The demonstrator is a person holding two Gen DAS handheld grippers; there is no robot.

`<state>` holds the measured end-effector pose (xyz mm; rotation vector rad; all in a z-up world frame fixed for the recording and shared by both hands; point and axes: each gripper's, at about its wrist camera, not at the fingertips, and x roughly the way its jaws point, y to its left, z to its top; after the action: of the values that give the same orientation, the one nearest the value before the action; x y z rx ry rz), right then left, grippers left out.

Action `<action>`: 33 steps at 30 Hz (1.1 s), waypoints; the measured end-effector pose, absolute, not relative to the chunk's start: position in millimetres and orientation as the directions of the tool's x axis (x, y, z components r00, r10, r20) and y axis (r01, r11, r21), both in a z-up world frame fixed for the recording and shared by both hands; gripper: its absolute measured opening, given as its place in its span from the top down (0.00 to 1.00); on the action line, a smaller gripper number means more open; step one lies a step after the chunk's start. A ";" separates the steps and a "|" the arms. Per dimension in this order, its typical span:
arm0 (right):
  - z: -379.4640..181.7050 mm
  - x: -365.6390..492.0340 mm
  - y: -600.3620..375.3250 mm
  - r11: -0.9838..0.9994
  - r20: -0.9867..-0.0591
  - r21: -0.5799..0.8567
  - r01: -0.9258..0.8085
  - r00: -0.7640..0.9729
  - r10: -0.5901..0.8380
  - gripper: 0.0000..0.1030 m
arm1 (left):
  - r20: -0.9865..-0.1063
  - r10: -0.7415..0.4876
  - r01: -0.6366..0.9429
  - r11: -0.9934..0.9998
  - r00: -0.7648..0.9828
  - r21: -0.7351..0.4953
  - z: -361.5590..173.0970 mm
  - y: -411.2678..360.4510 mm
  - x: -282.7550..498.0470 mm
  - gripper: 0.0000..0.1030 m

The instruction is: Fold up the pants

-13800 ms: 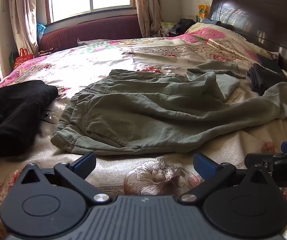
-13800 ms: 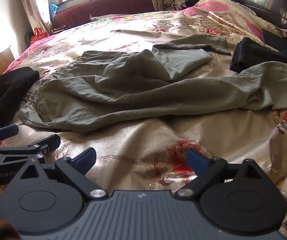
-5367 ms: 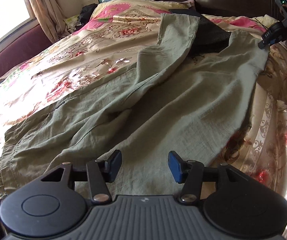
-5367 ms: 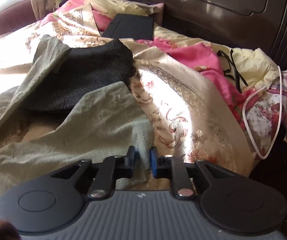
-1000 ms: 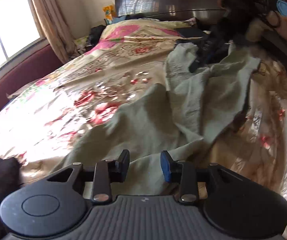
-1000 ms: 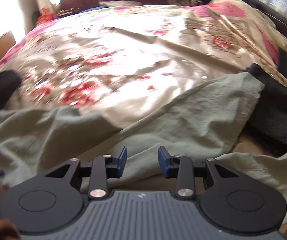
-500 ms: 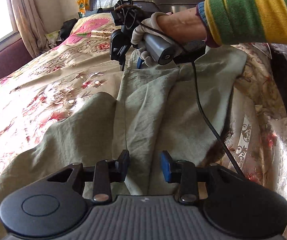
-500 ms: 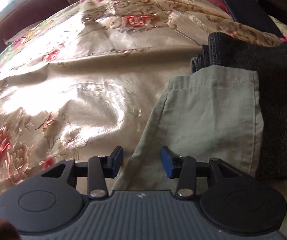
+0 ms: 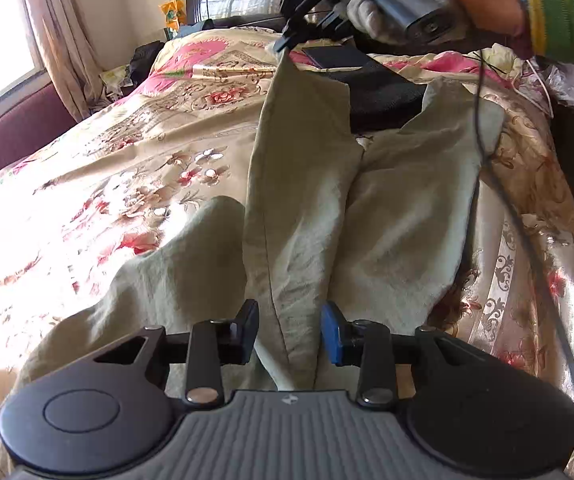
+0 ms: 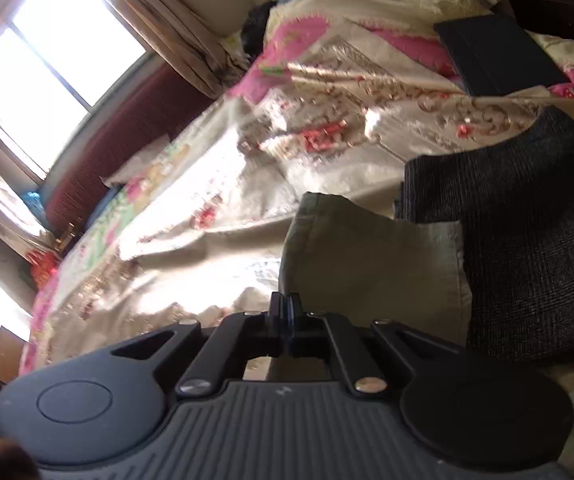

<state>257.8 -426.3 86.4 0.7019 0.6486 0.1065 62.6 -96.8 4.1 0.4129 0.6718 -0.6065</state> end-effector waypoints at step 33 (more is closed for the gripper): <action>-10.0 145.3 -528.5 0.864 -0.654 0.430 0.262 0.750 0.097 0.59 | -0.771 -0.321 0.765 0.564 0.550 0.310 -15.4 -178.1 40.3 0.51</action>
<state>145.3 -528.5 -10.0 0.5312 0.7255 -0.0948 40.3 -178.1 -15.4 0.6985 0.7219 -0.7085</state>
